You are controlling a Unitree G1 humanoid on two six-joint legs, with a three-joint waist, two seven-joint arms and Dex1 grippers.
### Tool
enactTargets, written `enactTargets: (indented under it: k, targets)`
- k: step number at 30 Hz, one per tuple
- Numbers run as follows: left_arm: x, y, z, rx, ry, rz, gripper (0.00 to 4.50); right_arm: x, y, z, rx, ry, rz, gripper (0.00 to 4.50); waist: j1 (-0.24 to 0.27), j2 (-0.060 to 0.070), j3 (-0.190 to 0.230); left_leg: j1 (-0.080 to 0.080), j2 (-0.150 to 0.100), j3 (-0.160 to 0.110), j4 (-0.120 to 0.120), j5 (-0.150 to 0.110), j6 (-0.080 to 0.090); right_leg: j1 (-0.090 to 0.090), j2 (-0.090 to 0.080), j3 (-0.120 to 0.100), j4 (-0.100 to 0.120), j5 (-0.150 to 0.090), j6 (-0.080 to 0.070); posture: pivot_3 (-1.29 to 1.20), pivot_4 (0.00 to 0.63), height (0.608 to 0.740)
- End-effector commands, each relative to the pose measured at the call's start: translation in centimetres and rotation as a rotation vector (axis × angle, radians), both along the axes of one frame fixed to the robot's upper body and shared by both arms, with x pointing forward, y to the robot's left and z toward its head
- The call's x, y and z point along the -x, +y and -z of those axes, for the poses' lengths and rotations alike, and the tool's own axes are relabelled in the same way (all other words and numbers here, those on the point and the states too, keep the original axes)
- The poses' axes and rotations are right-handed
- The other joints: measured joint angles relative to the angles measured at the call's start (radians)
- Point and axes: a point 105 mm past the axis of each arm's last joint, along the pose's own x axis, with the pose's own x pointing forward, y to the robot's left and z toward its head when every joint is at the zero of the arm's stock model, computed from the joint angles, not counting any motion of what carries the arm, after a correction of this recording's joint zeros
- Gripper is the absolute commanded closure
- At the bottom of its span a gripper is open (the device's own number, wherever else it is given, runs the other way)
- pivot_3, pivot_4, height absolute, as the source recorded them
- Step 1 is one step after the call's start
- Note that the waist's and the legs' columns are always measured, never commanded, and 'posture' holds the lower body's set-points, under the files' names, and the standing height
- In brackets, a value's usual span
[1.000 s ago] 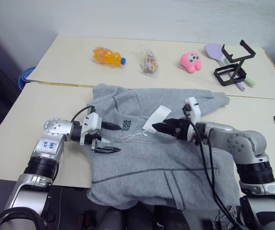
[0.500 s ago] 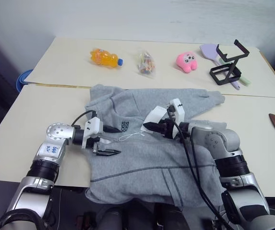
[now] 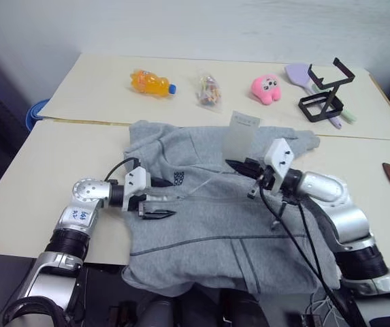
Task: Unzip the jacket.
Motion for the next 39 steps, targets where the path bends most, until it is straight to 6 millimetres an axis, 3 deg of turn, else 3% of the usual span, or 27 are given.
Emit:
enactTargets:
  k: [1,5,7,12,16,19,26,28,32,35,39]
  targets:
    - [0.5,0.4,2.3,-0.048,0.066,-0.024,0.00,-0.1,-3.7,-2.3,0.094,-0.175,0.133,4.46,-0.001,0.000,0.000,0.000,0.000,0.000,0.000,0.000,0.000,0.000,0.000,0.000,0.000,0.000,0.000,0.00,0.150,0.740]
    - [0.7,0.8,3.1,-0.069,0.087,-0.055,0.00,0.8,-11.0,-3.1,0.171,-0.261,0.387,4.46,0.003,0.000,0.000,0.002,0.000,-0.001,0.000,0.000,0.000,0.002,0.000,0.000,0.000,0.000,0.000,0.00,0.150,0.740]
    - [0.8,0.9,3.3,-0.073,0.091,-0.056,0.00,1.4,-13.0,-3.2,0.178,-0.268,0.454,4.46,0.002,0.000,0.000,0.002,0.000,0.000,0.000,0.000,0.000,0.003,0.000,0.000,-0.001,0.000,0.000,0.00,0.150,0.740]
    - [1.2,1.6,3.9,-0.083,0.109,-0.073,0.00,4.3,-21.0,-2.5,0.272,-0.237,0.665,4.46,-0.001,0.002,-0.001,0.004,0.000,0.001,-0.001,0.000,0.000,0.003,0.000,0.001,-0.001,0.000,0.000,0.00,0.150,0.740]
    - [1.4,2.1,4.6,-0.112,0.116,-0.068,0.00,5.5,-24.6,-1.6,0.287,-0.175,0.717,4.46,-0.008,0.002,-0.001,0.012,0.001,0.004,-0.004,0.000,0.000,0.009,0.000,0.002,-0.003,0.000,0.000,0.00,0.150,0.740]
    - [1.4,2.3,5.0,-0.127,0.122,-0.065,0.00,5.3,-26.8,-2.2,0.315,-0.211,0.789,4.46,-0.012,0.003,-0.002,0.025,0.003,0.006,-0.012,0.000,-0.001,0.021,0.000,0.003,-0.013,0.000,-0.001,0.00,0.150,0.740]
    - [1.5,2.5,5.7,-0.151,0.121,-0.054,0.00,3.3,-27.2,-4.0,0.386,-0.332,0.827,4.46,-0.016,0.010,-0.006,0.029,0.002,0.007,-0.016,0.000,-0.002,0.021,-0.009,0.006,-0.012,-0.001,-0.002,0.00,0.150,0.740]
    - [1.5,2.6,5.7,-0.145,0.116,-0.059,0.00,2.8,-27.3,-4.0,0.326,-0.319,0.846,4.46,-0.015,0.010,-0.006,0.029,0.002,0.007,-0.016,0.000,-0.002,0.021,-0.009,0.005,-0.012,-0.001,-0.002,0.00,0.150,0.740]
    - [1.5,2.6,4.9,-0.086,0.115,-0.065,0.00,3.0,-25.6,-0.3,0.189,-0.090,0.716,4.46,-0.015,0.010,-0.006,0.029,0.002,0.006,-0.016,0.000,-0.002,0.022,-0.009,0.006,-0.012,-0.001,-0.002,0.00,0.150,0.740]
    - [1.2,2.2,2.0,0.087,0.090,-0.091,0.00,4.3,-25.0,0.5,0.134,-0.047,0.685,3.89,-0.016,0.010,-0.006,0.029,0.002,0.005,-0.017,0.000,-0.002,0.023,-0.008,0.006,-0.011,-0.001,-0.002,0.00,0.150,0.740]
    - [2.7,3.5,-2.3,0.183,0.081,-0.084,0.00,7.1,-24.3,-0.6,0.076,-0.076,0.597,2.47,-0.029,0.010,-0.005,0.024,0.002,0.005,-0.017,0.000,-0.001,0.018,-0.009,0.006,-0.010,-0.001,-0.002,0.00,0.150,0.740]
